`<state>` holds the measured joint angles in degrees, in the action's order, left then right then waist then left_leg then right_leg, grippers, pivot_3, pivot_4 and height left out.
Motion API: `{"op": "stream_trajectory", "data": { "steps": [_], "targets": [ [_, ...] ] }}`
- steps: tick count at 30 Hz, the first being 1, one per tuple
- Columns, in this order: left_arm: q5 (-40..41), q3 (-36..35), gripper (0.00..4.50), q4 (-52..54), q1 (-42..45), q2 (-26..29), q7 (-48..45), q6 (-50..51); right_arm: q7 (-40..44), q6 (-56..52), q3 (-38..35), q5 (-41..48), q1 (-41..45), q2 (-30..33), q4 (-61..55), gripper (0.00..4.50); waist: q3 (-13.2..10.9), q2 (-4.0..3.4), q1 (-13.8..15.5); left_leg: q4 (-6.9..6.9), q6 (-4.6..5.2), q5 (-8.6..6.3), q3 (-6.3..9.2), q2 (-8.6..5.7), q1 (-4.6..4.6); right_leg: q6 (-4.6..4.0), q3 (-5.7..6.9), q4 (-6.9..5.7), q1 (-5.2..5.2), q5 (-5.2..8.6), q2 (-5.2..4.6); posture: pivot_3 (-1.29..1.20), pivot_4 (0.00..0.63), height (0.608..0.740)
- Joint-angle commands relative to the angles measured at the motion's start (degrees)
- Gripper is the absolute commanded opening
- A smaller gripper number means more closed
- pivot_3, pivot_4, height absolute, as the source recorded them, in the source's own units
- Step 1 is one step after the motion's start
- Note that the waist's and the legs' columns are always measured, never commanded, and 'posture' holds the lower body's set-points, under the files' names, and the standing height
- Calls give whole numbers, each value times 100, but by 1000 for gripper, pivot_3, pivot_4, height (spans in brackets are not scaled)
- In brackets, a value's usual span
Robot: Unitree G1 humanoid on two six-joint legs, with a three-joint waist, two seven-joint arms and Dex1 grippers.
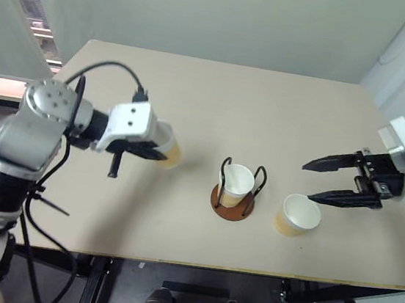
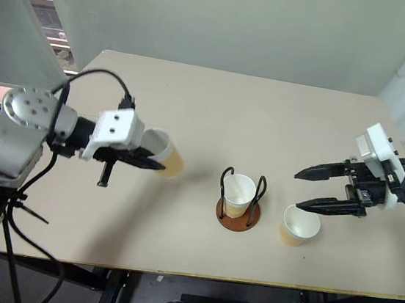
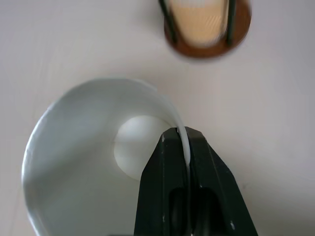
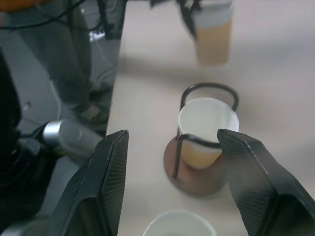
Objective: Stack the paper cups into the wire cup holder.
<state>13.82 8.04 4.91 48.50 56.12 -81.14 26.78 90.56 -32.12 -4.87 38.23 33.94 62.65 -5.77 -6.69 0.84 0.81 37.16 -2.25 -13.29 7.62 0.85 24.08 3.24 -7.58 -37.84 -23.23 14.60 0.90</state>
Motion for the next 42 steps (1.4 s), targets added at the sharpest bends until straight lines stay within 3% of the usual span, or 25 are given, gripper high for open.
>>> {"op": "stream_trajectory", "data": {
  "steps": [1, 6, 11, 27, 42],
  "targets": [
    [429, -191, 16, 111, 661, -180, -91, 334, 185, 154, -288, -14, -181, 248, 40, 2988, 0, 0, -2, 0, 1, 0, 0, 0, -1, 1, -1, 1, 1, -1, -1, 0, 150, 740],
    [850, -113, 16, -114, 1538, -674, -184, 718, 31, 198, -475, 42, -515, 259, -157, 2988, 0, 0, -7, 3, 3, 0, -6, -2, -3, 8, -3, 3, 6, -4, -1, 0, 150, 740],
    [890, 262, 16, -393, 1880, -1250, -346, 632, -335, -139, -769, 394, -440, 192, -350, 2988, 1, -2, -5, 6, 7, 0, -14, -4, -6, 29, -16, 6, 12, -8, -1, 0, 150, 740],
    [-4, 1293, 16, -1363, 1795, -2400, -500, -633, -983, -560, -1223, 811, 94, 239, -559, 2988, 3, -5, 37, 85, 83, -40, -12, -15, 5, 91, -24, 94, 73, -42, -10, 0, 150, 740],
    [-701, 1798, 16, -1498, 1648, -2826, -546, -1357, -1019, -559, -1100, 688, 56, 287, -497, 2988, 3, -5, 69, 96, 87, -43, -15, -18, 10, 101, -26, 94, 75, -46, -11, 0, 150, 740]
  ]
}}
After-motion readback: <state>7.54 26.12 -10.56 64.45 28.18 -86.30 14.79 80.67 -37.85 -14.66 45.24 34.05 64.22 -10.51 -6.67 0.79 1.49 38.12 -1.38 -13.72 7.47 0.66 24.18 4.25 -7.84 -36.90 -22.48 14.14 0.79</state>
